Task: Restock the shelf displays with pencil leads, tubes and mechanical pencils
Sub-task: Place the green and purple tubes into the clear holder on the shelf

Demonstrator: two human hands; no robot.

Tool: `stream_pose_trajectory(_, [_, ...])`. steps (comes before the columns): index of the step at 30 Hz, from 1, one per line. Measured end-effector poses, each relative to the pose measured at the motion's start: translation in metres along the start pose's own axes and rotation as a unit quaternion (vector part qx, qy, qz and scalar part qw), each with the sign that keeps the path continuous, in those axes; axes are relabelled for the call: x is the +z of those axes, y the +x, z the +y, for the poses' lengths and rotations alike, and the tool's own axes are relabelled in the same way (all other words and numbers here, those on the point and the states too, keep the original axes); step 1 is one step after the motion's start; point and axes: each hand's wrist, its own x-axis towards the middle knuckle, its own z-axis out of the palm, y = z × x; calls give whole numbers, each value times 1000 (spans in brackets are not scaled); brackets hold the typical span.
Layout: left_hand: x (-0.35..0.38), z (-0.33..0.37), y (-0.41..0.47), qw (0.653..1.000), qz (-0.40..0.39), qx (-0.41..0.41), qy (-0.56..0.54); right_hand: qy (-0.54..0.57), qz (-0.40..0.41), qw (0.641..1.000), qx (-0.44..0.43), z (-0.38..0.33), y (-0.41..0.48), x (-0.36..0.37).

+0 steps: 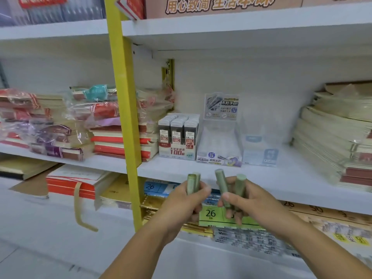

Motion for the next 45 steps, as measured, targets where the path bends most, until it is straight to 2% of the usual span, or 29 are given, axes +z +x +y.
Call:
stream_pose_trajectory(5, [5, 0, 13, 997, 46, 48, -27, -54, -53, 997, 2, -2, 9, 7])
stream_pose_trajectory(11, [0, 2, 19, 993, 72, 55, -74, -93, 27, 995, 3, 1, 16, 6])
stream_pose_trajectory(17, [-9, 11, 19, 991, 64, 81, -88, -90, 30, 995, 39, -4, 17, 2])
stream_pose_trajectory(21, [-7, 12, 16, 992, 43, 90, -82, -123, 48, 990, -39, -6, 14, 1])
stream_pose_trajectory(24, [-5, 15, 15, 990, 42, 104, -81, -146, 93, 979, -107, -13, 12, 2])
stream_pose_trajectory(27, [-6, 16, 15, 990, 64, 106, -61, -167, 113, 971, -128, -19, 12, 3])
stream_pose_trajectory(31, [-8, 15, 15, 990, 90, 103, -31, -125, 136, 973, -139, -21, 12, 6])
stream_pose_trajectory(35, [-7, 16, 18, 988, 100, 105, -48, 71, 149, 977, -135, -22, 15, 10])
stream_pose_trajectory(37, [-7, 16, 21, 988, 102, 101, -63, 96, 161, 972, -139, -23, 19, 11])
stream_pose_trajectory(41, [-10, 18, 25, 980, 128, 97, -115, 9, 211, 960, -182, -42, 40, 0])
stream_pose_trajectory(43, [-14, 20, 29, 975, 141, 102, -139, -81, 226, 949, -205, -58, 61, -12])
stream_pose_trajectory(45, [-20, 21, 33, 972, 139, 104, -159, -175, 207, 941, -204, -70, 84, -19])
